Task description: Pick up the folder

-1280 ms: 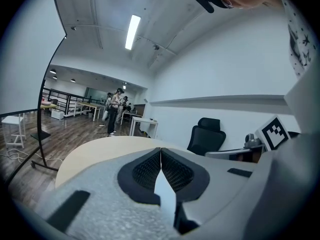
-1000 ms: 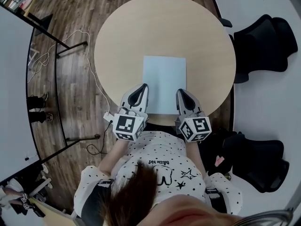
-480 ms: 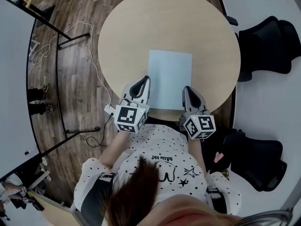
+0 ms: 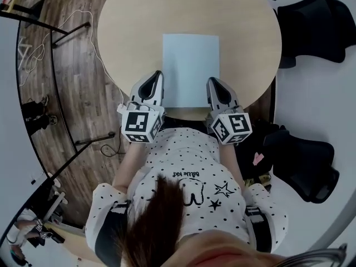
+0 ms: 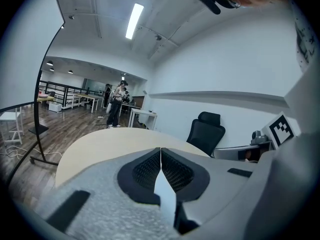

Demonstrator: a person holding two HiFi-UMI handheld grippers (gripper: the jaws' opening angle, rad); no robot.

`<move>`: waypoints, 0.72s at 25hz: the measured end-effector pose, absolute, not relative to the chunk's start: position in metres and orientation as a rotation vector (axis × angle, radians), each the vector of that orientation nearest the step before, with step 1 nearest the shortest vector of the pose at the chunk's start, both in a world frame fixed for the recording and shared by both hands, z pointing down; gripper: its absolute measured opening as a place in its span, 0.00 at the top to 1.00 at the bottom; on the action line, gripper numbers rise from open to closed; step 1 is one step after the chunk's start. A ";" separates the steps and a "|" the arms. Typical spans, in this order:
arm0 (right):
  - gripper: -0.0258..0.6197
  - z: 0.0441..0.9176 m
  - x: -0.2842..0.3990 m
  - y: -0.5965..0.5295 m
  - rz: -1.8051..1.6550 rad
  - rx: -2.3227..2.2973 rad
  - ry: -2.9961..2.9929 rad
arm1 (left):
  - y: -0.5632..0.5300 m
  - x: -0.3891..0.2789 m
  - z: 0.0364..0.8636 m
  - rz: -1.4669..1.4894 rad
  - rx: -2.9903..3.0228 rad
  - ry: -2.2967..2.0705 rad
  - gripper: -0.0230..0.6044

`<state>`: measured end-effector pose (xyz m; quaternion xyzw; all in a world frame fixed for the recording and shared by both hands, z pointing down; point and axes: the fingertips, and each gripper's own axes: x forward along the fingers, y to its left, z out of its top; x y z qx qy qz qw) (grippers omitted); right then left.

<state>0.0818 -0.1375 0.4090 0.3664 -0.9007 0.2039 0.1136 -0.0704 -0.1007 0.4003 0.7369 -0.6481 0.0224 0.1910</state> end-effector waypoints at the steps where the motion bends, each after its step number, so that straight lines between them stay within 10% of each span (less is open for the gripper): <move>1: 0.95 0.410 0.083 -0.140 0.598 1.081 -2.642 | -0.103 -0.070 0.402 0.067 2.075 -1.809 0.93; 18: 0.82 0.423 0.098 -0.159 0.645 1.123 -2.588 | -0.114 -0.070 0.419 0.101 2.051 -1.732 0.81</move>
